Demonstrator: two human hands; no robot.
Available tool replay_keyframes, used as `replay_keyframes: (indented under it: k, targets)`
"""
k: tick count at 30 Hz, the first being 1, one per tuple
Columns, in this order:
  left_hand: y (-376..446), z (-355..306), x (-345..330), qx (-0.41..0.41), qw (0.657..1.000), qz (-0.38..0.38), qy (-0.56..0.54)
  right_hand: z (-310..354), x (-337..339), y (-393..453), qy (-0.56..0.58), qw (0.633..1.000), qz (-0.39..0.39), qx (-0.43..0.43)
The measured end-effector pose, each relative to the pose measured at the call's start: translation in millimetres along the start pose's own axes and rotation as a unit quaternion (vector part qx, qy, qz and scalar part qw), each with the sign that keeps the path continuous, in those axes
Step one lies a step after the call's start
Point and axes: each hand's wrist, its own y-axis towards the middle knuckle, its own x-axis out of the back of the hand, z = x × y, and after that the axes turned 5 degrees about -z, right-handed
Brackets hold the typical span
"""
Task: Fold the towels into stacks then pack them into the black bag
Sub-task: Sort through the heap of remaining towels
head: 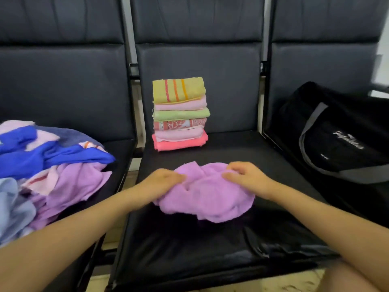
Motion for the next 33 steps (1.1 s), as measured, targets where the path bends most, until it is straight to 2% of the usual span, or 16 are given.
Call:
replay_keyframes:
  k: [1,2,3,4,6,9,11,12,15,18,22,24,27,31,33]
  targets:
    - [-4,5,-6,0.004,0.990,0.097,0.099,-5,-4,-8,-0.054,0.994,0.095,-0.018]
    - [-7,9,-12,0.007,0.968,0.187,0.165,-10,-8,-14,-0.089,0.983,0.156,-0.042]
    - [-11,12,-16,0.019,0.951,0.245,0.188,-14,-9,-18,-0.096,0.978,0.174,-0.067]
    - [-13,14,-19,0.033,0.947,0.265,0.177,-16,-9,-20,-0.078,0.981,0.158,-0.085]
    - [-13,16,-21,0.027,0.968,0.223,0.113,-23,-6,-19,-0.051,0.990,0.093,-0.095]
    - [0,29,-22,-0.014,0.995,0.071,0.063,-32,0,-18,-0.081,0.994,0.038,-0.069]
    - [12,40,-19,-0.065,0.988,-0.024,0.138,-36,1,-20,-0.099,0.990,0.054,-0.084]
    - [16,44,-17,-0.073,0.978,-0.048,0.187,-37,0,-19,-0.108,0.987,0.074,-0.092]
    - [25,49,-15,-0.018,0.958,-0.035,0.283,-29,0,-16,-0.140,0.980,0.105,-0.095]
    - [30,43,-23,-0.042,0.935,0.011,0.352,-21,3,-13,-0.180,0.977,0.096,-0.066]
    - [32,36,-29,-0.079,0.946,0.031,0.312,-21,9,-11,-0.204,0.978,0.043,-0.026]
    - [33,34,-26,-0.103,0.949,0.018,0.296,-24,11,-11,-0.129,0.990,0.030,-0.052]
    - [36,41,-22,-0.097,0.952,0.040,0.289,-21,7,-14,-0.052,0.992,0.074,-0.083]
    - [40,44,-22,-0.091,0.949,0.045,0.300,-20,-1,-16,-0.152,0.974,0.151,-0.078]
    - [43,44,-19,-0.083,0.957,0.049,0.274,-22,1,-15,-0.180,0.967,0.157,-0.087]
